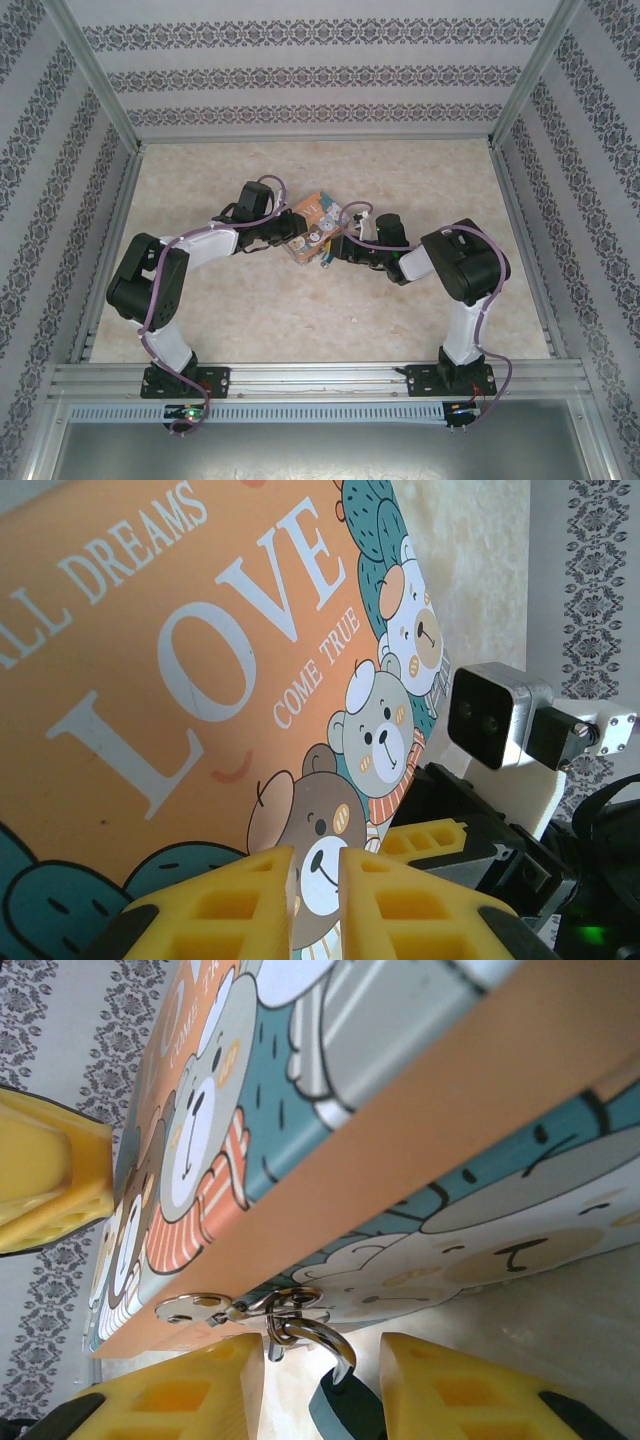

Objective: Unlock the padlock with the key

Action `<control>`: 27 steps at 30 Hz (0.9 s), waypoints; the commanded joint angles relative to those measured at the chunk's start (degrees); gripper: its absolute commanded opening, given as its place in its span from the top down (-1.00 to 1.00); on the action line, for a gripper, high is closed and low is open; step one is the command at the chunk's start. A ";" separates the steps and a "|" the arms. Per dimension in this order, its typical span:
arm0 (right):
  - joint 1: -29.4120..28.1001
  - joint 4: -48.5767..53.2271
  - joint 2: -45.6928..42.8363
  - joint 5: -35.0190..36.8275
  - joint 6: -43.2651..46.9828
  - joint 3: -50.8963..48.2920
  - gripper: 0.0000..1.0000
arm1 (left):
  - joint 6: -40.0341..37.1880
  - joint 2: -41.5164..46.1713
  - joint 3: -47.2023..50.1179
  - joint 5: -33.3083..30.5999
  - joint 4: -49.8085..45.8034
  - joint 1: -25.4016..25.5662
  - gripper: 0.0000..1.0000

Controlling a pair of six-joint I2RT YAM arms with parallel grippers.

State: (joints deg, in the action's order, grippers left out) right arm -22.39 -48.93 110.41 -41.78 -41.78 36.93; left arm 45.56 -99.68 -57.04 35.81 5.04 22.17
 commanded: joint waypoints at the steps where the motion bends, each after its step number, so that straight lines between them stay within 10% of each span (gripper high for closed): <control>1: -0.63 -2.40 1.03 -1.98 0.21 0.95 0.33 | 0.64 -1.52 -0.81 -0.57 -0.01 0.85 0.62; 27: 1.63 -10.32 -0.88 0.90 -4.56 -4.36 1.00 | -0.16 -0.52 0.36 -1.52 -1.13 0.85 0.63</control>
State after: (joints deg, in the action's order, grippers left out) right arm -21.47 -54.76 110.41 -41.36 -44.05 33.89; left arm 45.69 -99.70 -57.04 35.38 5.17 22.17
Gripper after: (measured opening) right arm 0.048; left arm 0.187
